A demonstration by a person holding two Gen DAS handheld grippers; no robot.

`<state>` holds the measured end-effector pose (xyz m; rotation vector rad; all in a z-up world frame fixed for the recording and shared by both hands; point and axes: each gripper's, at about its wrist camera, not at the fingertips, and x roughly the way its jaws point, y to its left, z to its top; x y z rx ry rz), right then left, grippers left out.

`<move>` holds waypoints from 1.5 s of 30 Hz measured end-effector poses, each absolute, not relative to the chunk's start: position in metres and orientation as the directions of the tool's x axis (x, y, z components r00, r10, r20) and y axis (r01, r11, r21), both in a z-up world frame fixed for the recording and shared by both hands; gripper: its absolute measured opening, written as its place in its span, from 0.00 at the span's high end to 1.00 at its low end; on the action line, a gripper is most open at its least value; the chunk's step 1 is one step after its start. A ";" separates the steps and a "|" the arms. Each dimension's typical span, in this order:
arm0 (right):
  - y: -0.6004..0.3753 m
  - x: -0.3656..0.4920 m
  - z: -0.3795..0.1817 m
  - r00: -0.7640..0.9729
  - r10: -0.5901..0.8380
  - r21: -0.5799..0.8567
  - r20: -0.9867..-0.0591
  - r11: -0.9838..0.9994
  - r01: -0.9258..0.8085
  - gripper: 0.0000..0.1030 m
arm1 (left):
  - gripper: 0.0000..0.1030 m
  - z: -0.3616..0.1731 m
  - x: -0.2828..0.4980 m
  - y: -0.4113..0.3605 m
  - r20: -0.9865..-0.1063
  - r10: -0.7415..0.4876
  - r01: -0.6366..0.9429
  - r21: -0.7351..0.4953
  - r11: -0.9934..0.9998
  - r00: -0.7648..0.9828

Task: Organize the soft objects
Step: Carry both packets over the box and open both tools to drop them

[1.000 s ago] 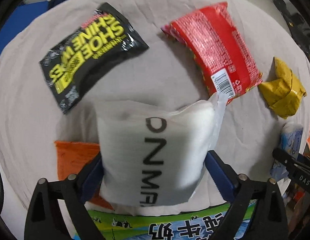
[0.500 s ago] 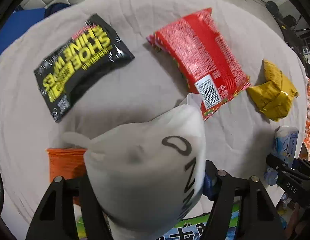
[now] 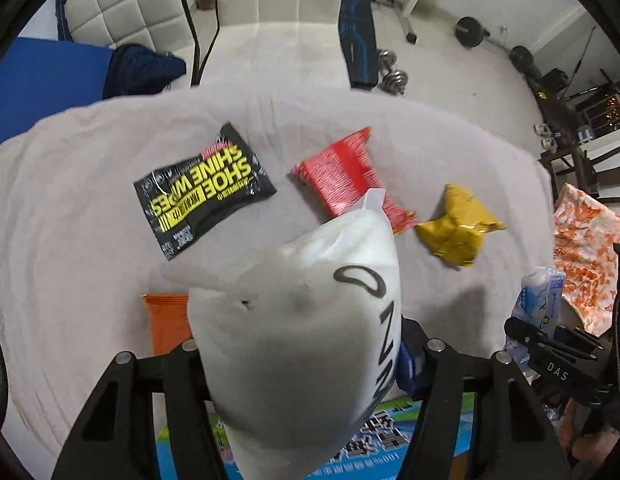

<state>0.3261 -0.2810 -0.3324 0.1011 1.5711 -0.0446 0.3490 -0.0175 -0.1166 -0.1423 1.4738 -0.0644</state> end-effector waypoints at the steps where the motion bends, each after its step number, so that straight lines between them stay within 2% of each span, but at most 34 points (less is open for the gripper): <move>1: -0.279 0.324 -0.328 0.010 0.041 0.042 -0.999 0.995 0.087 0.58 | 0.43 -0.123 0.355 -0.018 -0.985 -0.134 -0.039 -0.139 0.990 0.105; 2: -0.281 0.320 -0.320 0.021 0.047 0.049 -0.999 0.995 0.081 0.58 | 0.44 -0.109 0.352 -0.019 -0.984 -0.136 -0.038 -0.141 0.989 0.118; 4: -0.275 0.311 -0.305 0.047 0.062 0.065 -0.997 0.996 0.063 0.58 | 0.44 -0.146 0.353 -0.020 -0.978 -0.142 -0.027 -0.148 0.989 0.150; 10: -0.280 0.279 -0.250 0.123 0.115 0.117 -0.986 0.993 0.002 0.58 | 0.44 -0.117 0.314 -0.027 -0.957 -0.180 0.016 -0.181 0.983 0.228; 15: -0.258 0.253 -0.178 0.148 0.164 0.161 -0.975 0.986 -0.033 0.58 | 0.44 -0.102 0.281 -0.028 -0.943 -0.224 0.040 -0.221 0.975 0.245; 22: -0.212 0.196 -0.155 0.128 0.195 0.188 -0.972 0.980 -0.063 0.58 | 0.44 -0.116 0.229 -0.021 -0.942 -0.277 0.042 -0.274 0.961 0.189; 31: -0.162 0.149 -0.213 0.008 0.189 0.188 -0.982 0.979 -0.079 0.58 | 0.44 -0.185 0.186 -0.005 -0.945 -0.323 -0.019 -0.324 0.946 0.044; 45: -0.129 0.151 -0.277 -0.020 0.200 0.201 -0.980 0.970 -0.136 0.58 | 0.44 -0.268 0.172 0.004 -0.975 -0.213 0.010 -0.215 0.977 -0.068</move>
